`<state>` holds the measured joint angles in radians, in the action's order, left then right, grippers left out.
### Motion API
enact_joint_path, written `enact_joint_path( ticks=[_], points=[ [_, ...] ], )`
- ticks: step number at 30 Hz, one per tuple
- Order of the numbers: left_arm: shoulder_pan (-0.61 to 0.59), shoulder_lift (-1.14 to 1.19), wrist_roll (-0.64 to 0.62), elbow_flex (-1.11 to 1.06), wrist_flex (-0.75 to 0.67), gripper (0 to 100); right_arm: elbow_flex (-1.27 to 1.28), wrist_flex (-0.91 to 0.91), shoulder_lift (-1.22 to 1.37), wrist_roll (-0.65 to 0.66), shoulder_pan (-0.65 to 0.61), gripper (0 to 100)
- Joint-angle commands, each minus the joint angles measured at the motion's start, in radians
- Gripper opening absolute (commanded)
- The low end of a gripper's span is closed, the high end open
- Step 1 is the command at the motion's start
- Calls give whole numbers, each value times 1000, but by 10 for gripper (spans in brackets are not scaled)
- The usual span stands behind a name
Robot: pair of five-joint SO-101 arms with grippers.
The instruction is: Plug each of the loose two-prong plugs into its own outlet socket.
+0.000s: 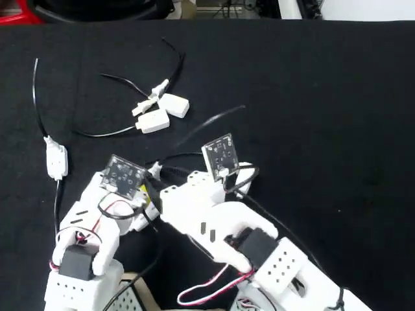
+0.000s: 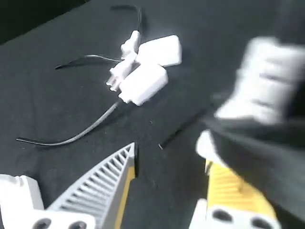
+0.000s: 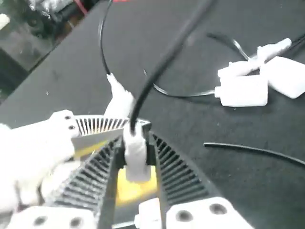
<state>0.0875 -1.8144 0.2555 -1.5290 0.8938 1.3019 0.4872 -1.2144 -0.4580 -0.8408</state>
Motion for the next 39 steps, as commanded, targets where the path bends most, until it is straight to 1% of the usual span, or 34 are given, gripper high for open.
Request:
enact_joint_path(
  ticks=[1,7,9,11,13,15,17,20,22,24,25,28,35,39],
  points=[
    [-64,-6,-78,4,-110,239,-79,107,2,-9,-48,11],
    [-76,-6,-78,-4,-106,239,-94,117,2,23,-29,11],
    [-84,-6,-75,-2,-80,239,-97,117,4,25,-12,11],
    [-87,-6,-21,7,-15,239,-127,135,16,37,32,11],
    [-105,-6,71,13,68,239,-196,210,73,84,71,11],
    [-160,-6,155,16,132,236,-278,298,179,129,74,11],
    [-251,-6,226,8,175,235,-348,358,317,187,72,11],
    [-407,-6,321,-4,227,235,-409,387,499,270,21,11],
    [-495,-6,358,-30,238,234,-423,381,581,310,-21,11],
    [-553,-6,361,-65,232,234,-424,354,628,328,-48,11],
    [-564,-6,361,-81,232,234,-424,344,639,328,-55,11],
    [-565,-6,359,-117,232,234,-426,325,665,330,-68,11],
    [-576,-6,358,-156,210,234,-424,215,782,324,-72,11],
    [-576,-6,358,-162,209,234,-443,209,834,327,-71,11]
  ],
)
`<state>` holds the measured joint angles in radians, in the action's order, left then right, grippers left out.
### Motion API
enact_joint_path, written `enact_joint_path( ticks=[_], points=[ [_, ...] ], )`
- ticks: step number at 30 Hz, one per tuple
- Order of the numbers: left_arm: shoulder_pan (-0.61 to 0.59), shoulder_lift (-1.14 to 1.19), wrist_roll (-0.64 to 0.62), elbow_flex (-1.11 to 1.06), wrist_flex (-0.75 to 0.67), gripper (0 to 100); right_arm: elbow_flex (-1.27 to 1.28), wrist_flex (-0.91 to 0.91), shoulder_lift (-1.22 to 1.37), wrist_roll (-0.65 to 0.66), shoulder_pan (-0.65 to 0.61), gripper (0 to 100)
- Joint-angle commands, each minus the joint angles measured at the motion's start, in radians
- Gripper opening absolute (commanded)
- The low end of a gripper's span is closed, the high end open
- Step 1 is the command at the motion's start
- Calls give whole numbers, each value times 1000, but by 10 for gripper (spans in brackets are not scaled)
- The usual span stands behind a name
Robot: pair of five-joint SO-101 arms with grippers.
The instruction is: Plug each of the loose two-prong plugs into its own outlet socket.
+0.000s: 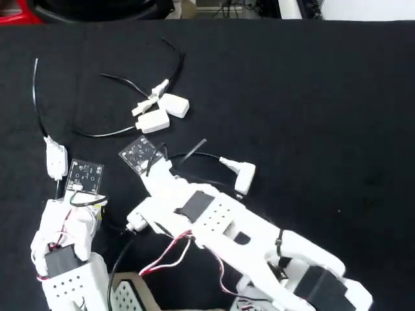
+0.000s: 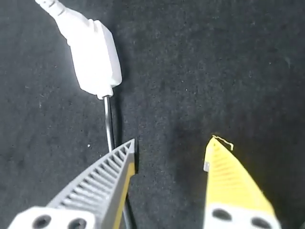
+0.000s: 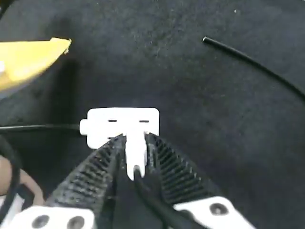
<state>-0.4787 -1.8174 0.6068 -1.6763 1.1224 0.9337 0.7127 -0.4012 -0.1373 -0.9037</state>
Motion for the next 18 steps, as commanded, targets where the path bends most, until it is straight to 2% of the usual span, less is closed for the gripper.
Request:
enact_joint_path(
  ticks=[1,12,18],
  points=[
    [-10,-3,6,-16,-20,234,-79,-17,27,5,-6,11],
    [-10,-3,6,-18,-20,234,-84,-12,91,3,-5,11],
    [-4,-3,6,-18,-20,234,-125,101,97,-28,-5,11]
  ],
)
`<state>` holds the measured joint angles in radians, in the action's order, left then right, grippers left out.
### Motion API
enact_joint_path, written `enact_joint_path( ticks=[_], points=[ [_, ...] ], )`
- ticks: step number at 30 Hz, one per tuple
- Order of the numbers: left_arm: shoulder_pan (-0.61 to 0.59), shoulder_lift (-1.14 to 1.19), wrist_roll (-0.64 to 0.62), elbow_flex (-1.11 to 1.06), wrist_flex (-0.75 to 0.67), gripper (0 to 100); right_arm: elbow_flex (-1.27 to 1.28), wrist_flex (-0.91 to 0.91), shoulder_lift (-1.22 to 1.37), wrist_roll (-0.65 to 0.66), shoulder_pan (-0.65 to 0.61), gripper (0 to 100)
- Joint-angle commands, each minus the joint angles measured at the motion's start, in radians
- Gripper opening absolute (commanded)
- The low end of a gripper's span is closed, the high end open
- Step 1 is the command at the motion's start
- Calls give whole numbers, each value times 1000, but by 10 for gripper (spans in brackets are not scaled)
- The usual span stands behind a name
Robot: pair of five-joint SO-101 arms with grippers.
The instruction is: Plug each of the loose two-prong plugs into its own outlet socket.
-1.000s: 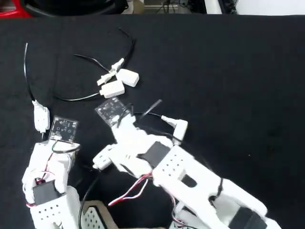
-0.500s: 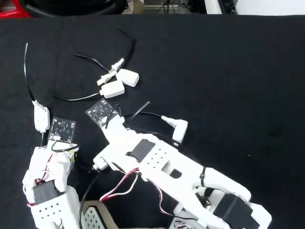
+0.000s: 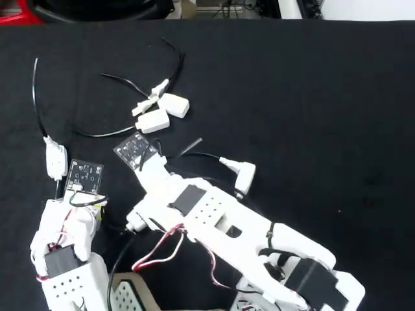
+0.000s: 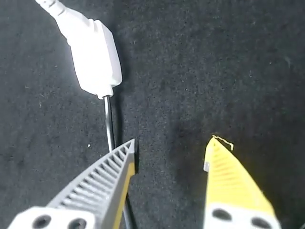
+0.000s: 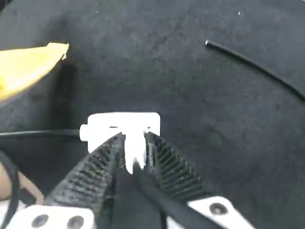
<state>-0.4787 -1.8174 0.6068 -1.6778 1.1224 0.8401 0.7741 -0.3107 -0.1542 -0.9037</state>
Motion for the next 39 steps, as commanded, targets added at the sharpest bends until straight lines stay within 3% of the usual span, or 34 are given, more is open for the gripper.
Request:
enact_joint_path(
  ticks=[1,12,24,30,35,39],
  points=[
    [-4,-3,6,-16,-20,234,-33,43,7,-11,-5,11],
    [-1,-3,6,-16,-18,234,15,-80,8,-9,44,11],
    [-1,-3,6,-16,-18,234,5,-21,15,-9,49,11],
    [1,-3,6,-16,-14,234,-38,-101,211,-9,9,11],
    [1,-3,6,-13,-11,234,-145,-3,300,-8,-44,13],
    [1,-3,6,-7,-9,236,-203,130,240,-15,-11,145]
  ],
)
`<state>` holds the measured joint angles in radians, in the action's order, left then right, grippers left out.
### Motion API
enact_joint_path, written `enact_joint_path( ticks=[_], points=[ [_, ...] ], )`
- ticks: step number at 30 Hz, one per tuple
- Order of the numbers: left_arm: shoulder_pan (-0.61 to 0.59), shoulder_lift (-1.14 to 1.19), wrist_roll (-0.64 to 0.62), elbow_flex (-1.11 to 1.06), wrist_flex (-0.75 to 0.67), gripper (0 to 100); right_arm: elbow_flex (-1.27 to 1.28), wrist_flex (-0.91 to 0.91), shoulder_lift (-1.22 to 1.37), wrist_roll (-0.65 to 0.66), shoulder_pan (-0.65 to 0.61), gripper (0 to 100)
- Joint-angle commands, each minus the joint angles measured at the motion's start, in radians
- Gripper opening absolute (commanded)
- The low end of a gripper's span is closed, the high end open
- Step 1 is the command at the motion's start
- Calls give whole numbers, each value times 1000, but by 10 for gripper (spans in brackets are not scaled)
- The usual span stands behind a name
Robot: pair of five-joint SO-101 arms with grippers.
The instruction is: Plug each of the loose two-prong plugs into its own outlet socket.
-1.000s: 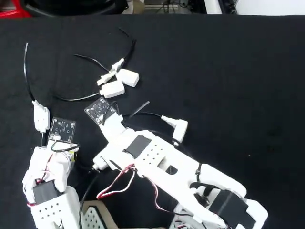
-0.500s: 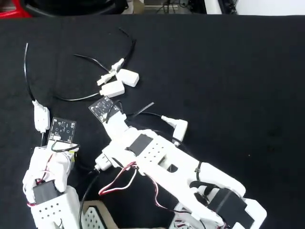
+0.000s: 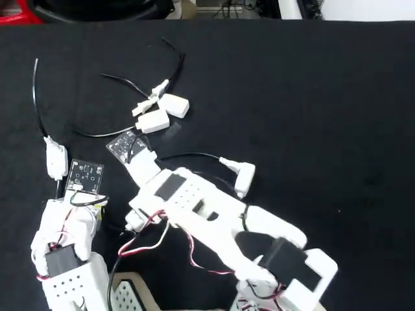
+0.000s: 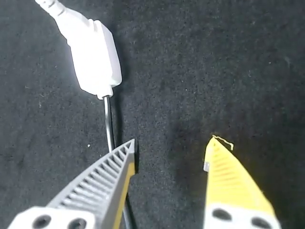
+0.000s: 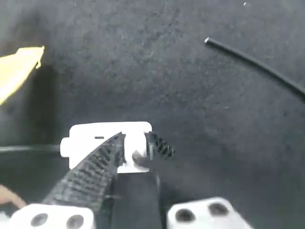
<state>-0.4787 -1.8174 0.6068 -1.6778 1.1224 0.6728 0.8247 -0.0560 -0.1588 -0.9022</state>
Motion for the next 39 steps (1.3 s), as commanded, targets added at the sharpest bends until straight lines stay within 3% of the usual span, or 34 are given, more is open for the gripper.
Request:
enact_joint_path(
  ticks=[1,4,7,12,16,18,21,26,29,34,39],
  points=[
    [1,-3,6,-5,-9,237,-41,101,-39,-12,3,202],
    [1,-3,6,-2,-9,238,-44,164,-133,-18,35,357],
    [-5,-3,6,18,3,238,-41,252,-260,-18,48,402],
    [-1,-3,11,79,98,238,-44,368,-456,-20,51,366],
    [59,-3,-35,88,109,235,-104,623,-621,-2,112,329],
    [139,-3,-118,88,107,236,-139,747,-696,61,207,299],
    [286,3,-112,97,112,238,-205,873,-783,158,414,242],
    [415,17,-91,157,150,239,-234,919,-835,307,772,131],
    [484,81,-46,188,158,240,-222,916,-817,364,910,96],
    [641,341,-77,289,100,240,-200,914,-799,390,957,95],
    [704,707,-89,384,-21,240,-208,913,-802,382,953,95]
  ],
)
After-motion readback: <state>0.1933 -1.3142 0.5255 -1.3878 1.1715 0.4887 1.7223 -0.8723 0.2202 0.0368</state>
